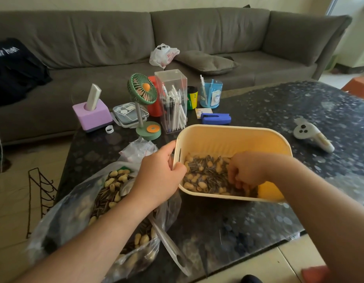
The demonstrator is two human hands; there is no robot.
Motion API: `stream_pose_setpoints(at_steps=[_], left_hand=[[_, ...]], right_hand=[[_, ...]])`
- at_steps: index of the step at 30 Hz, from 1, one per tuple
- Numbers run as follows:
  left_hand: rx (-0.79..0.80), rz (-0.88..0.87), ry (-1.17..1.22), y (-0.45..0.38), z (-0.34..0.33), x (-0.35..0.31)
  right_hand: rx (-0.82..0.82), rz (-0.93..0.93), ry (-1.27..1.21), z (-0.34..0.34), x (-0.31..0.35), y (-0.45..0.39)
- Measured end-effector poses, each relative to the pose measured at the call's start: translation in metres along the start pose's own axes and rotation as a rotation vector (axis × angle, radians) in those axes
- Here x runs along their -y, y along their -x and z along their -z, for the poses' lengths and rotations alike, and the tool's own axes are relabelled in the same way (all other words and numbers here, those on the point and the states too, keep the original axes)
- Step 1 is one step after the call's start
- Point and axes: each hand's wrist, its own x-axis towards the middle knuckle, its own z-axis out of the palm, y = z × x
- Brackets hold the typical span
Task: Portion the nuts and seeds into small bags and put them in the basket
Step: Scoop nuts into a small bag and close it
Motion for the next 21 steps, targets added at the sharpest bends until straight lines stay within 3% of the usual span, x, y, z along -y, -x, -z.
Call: stream_pose_setpoints(at_steps=[3,6,13,21], left_hand=[[0.01,0.013,0.009,-0.0007,-0.0004,-0.0007],[0.016,0.017,0.016,-0.0009,-0.0004,-0.0011],[0.02,0.033,0.035,-0.0006,-0.0026,0.0003],[0.028,0.106,0.191,-0.0002,-0.0054,0.0007]], right_hand=[[0.039,-0.02,-0.114,0.002,0.0023,0.0026],[-0.069,-0.038,-0.019,0.0052,-0.0002,0.004],[-0.001,-0.109,-0.012,0.0051,0.0049,0.0048],[-0.004,-0.059,-0.046,0.0034,0.0026,-0.0008]])
